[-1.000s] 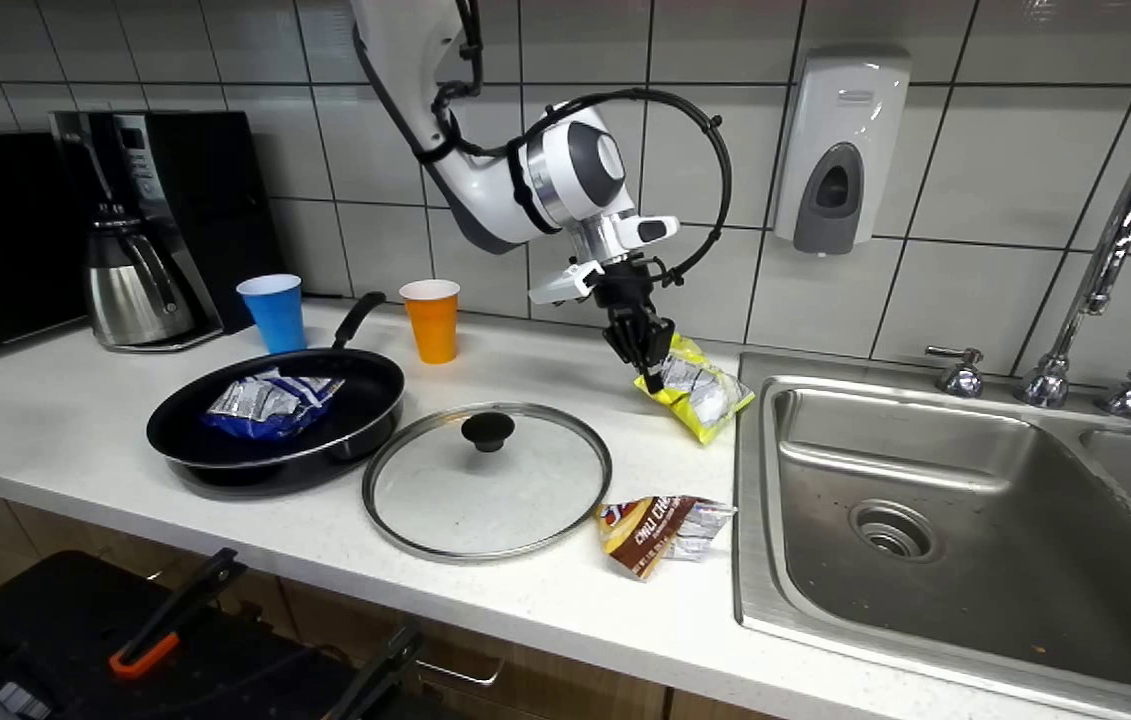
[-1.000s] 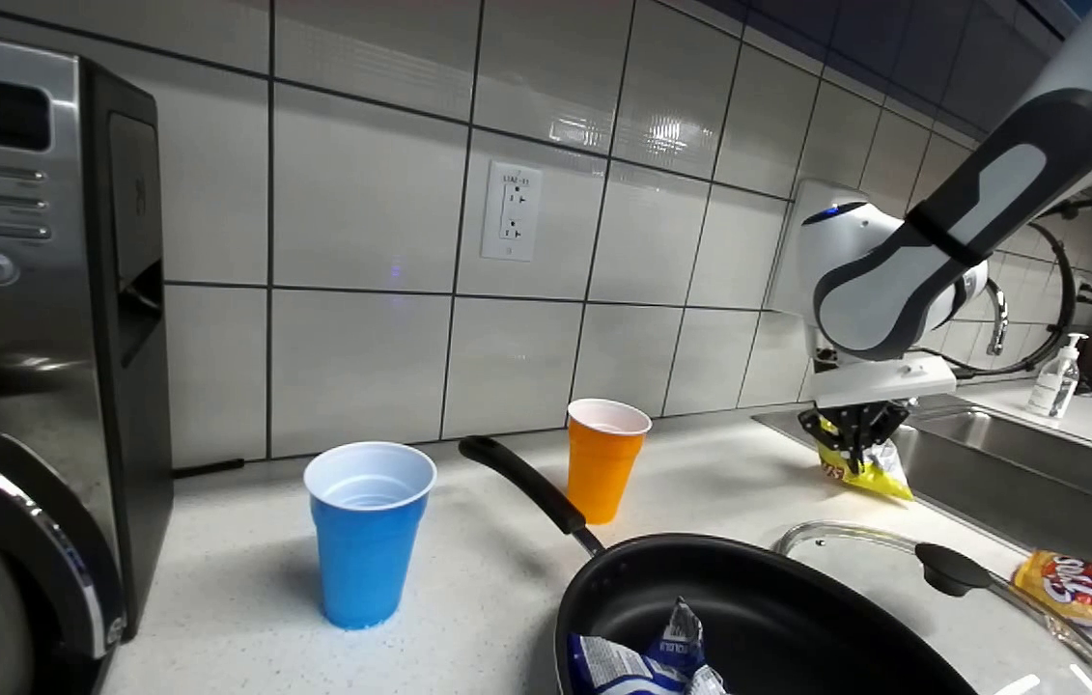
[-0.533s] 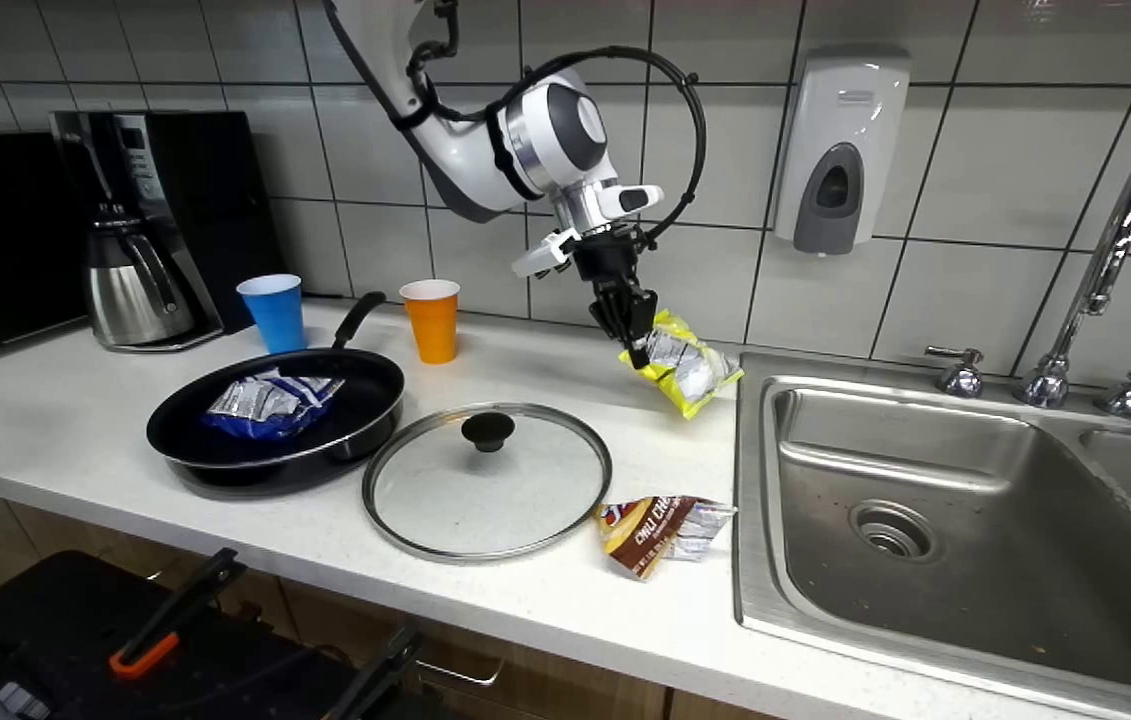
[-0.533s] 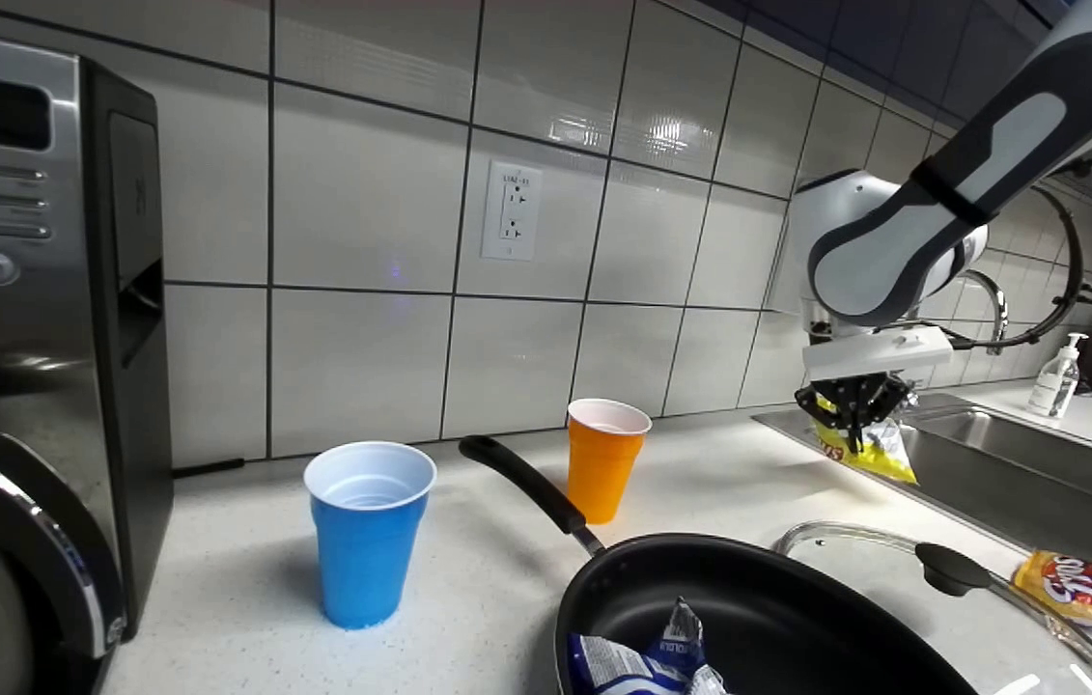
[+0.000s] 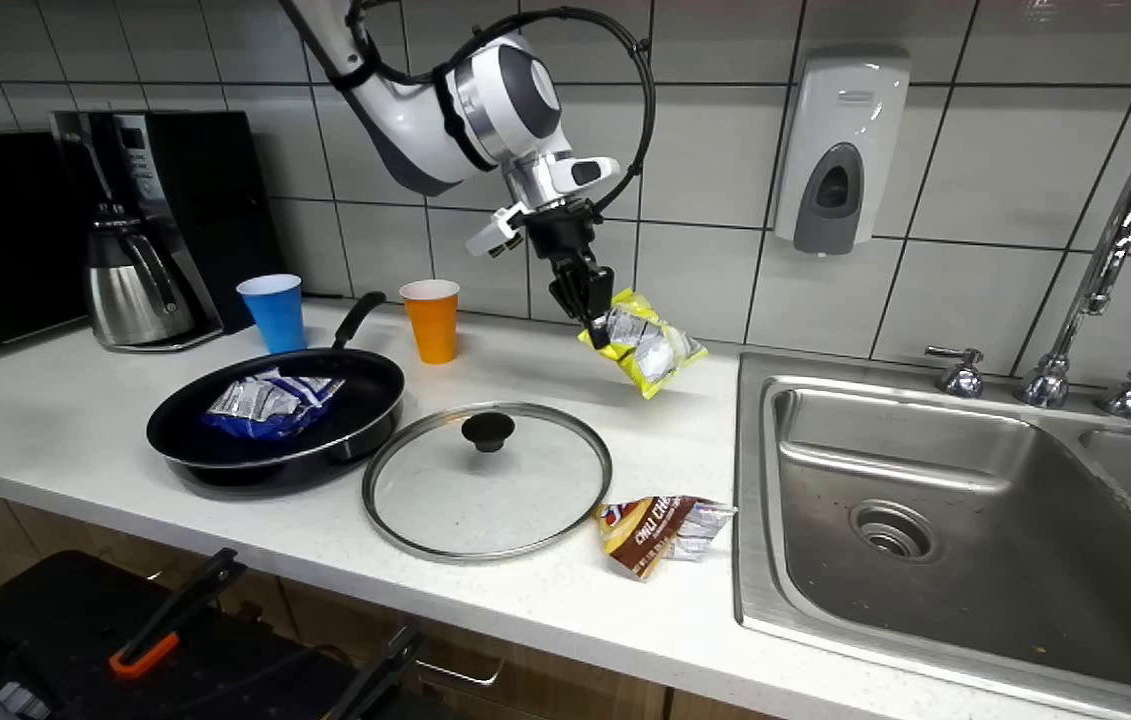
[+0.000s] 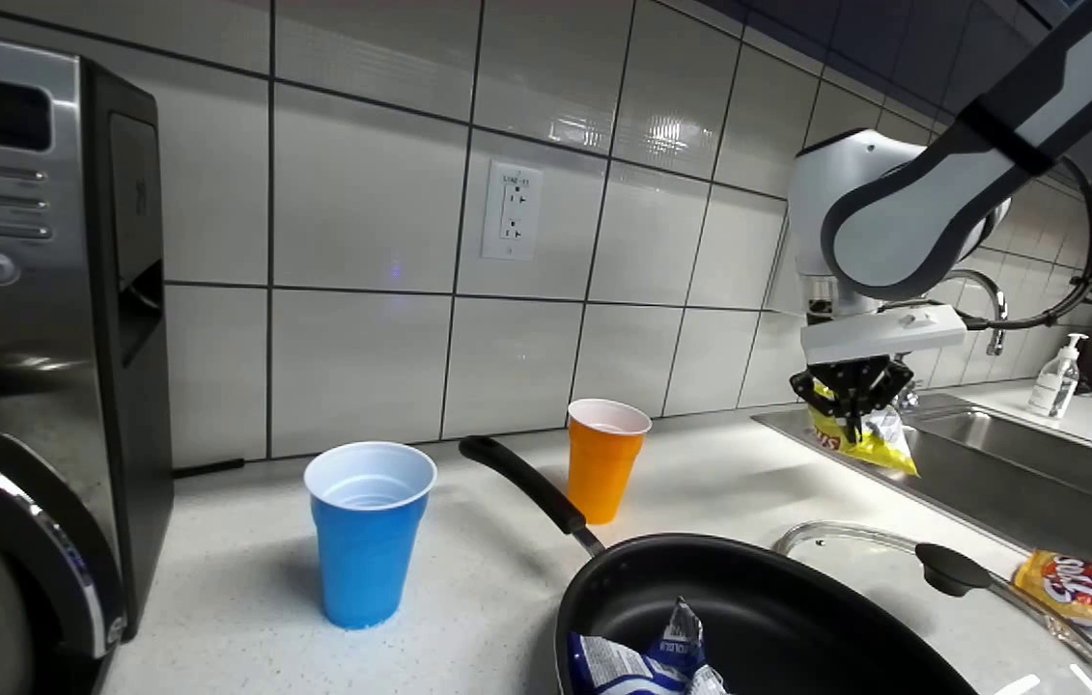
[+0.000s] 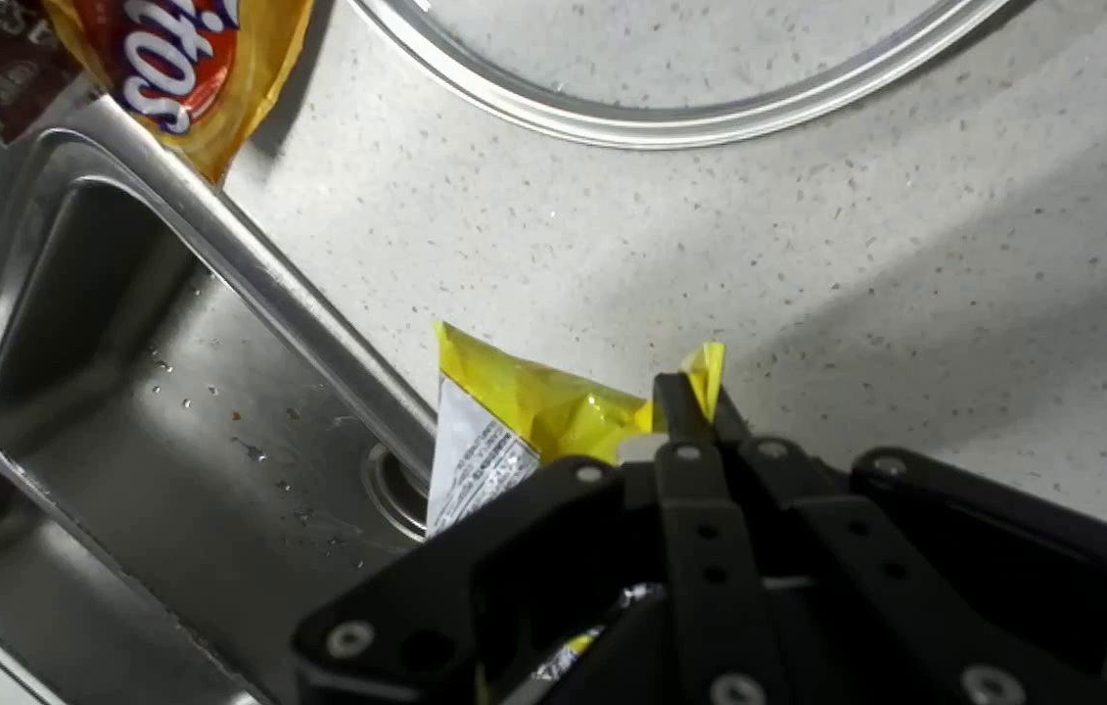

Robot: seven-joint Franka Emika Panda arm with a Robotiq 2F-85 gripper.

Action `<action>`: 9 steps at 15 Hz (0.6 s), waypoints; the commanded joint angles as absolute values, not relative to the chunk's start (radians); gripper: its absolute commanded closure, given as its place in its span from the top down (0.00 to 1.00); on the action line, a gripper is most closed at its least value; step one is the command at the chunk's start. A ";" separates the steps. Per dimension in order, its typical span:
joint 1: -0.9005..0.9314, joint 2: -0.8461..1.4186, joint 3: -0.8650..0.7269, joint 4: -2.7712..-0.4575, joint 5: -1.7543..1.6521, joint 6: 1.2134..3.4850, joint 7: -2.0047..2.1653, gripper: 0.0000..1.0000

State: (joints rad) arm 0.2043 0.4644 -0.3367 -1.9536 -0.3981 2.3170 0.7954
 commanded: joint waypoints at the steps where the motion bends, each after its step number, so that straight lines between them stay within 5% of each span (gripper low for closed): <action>1: 0.229 0.348 -0.301 -2.072 -0.474 2.294 0.904 0.00; 9: 0.245 0.206 -0.172 -2.213 -0.556 2.239 1.076 0.00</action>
